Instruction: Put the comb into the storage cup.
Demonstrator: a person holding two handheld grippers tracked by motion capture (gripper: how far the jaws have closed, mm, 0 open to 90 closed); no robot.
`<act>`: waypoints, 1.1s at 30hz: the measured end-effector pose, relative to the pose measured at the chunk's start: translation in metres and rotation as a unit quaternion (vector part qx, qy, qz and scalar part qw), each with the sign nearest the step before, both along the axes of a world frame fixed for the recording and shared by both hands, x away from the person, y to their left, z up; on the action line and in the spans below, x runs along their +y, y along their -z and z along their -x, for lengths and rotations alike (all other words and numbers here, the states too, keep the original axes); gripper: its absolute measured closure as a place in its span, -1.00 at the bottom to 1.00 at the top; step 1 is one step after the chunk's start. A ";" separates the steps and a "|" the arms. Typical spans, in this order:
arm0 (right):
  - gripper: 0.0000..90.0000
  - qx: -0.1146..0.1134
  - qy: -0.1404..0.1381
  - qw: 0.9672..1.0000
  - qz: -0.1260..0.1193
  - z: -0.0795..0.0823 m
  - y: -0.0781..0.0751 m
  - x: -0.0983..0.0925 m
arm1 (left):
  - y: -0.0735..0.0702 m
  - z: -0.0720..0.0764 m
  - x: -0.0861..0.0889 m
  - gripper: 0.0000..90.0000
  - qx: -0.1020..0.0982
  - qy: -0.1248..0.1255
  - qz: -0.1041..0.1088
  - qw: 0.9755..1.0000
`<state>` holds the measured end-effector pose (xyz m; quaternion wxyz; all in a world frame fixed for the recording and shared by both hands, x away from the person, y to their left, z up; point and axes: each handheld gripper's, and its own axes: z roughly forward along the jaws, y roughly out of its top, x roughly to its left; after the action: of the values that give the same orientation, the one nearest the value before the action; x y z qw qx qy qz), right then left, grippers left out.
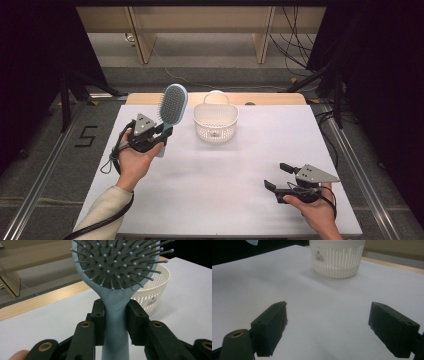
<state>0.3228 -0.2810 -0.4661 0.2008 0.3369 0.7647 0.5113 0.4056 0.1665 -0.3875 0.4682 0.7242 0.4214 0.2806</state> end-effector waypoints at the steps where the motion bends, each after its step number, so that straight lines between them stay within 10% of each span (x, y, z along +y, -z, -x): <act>1: -0.64 0.000 0.000 1.000 0.000 0.000 0.000 0.000 | 0.000 0.000 -0.001 0.55 0.000 0.000 0.000 1.000; 33: -0.64 -0.004 0.002 1.000 0.000 0.000 0.000 0.000 | -0.009 -0.007 -0.009 0.55 -0.010 0.005 0.005 1.000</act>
<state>0.3231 -0.2814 -0.4662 0.2048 0.3366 0.7633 0.5119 0.4124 0.1578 -0.3783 0.4773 0.7210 0.4146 0.2835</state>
